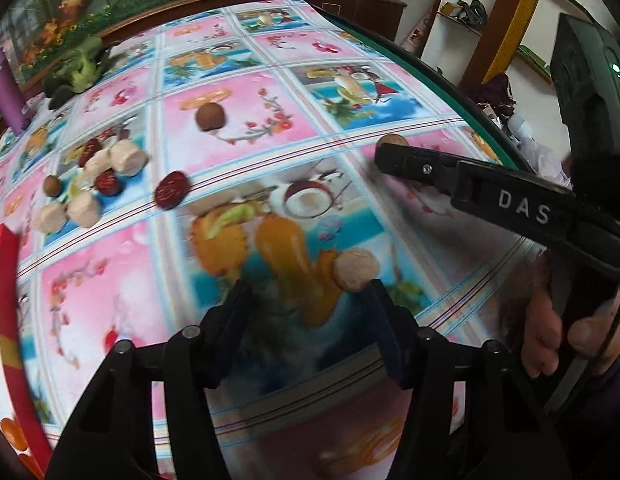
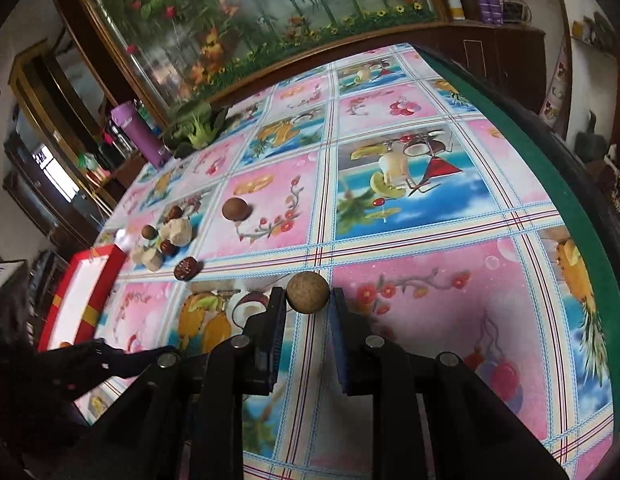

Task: Organize fruits
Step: 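Grasp a brown kiwi with the right gripper while the left grasps a tan round cake, then carry the kiwi and cake over the tray and open both grippers, then grasp a red date with the right gripper while the left grasps a tan cake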

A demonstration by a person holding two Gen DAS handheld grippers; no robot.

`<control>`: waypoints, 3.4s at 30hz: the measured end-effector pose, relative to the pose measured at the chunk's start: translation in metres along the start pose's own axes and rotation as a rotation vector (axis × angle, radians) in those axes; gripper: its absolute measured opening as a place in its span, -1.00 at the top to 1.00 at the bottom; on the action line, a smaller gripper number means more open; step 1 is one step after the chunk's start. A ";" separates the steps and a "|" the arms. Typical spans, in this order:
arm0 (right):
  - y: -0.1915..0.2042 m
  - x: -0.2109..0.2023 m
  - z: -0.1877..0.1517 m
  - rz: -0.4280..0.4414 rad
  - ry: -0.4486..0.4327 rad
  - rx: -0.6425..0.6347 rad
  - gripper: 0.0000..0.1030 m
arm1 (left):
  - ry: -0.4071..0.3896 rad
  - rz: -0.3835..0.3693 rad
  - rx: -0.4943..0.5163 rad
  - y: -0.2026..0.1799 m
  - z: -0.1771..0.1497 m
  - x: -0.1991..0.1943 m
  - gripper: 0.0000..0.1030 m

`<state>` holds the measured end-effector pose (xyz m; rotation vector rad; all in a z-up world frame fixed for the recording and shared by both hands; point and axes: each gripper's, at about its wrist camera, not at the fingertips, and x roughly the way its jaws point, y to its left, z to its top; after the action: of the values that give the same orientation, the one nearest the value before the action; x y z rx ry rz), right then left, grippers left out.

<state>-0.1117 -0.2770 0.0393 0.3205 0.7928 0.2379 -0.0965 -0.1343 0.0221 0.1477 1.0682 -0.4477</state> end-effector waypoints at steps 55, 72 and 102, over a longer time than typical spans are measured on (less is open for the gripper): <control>0.358 0.115 -0.076 0.343 0.218 -0.510 0.61 | -0.250 0.523 -0.575 0.294 -0.177 -0.163 0.49; 0.366 0.129 -0.090 0.365 0.290 -0.500 0.24 | -0.150 0.544 -0.603 0.301 -0.183 -0.142 0.44; 0.163 0.048 -0.017 0.097 -0.011 -0.178 -0.12 | -0.253 0.495 -0.362 0.192 -0.122 -0.149 -0.23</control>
<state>-0.1061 -0.1069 0.0565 0.1922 0.7405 0.3948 -0.1742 0.1205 0.0749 0.0286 0.8101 0.1727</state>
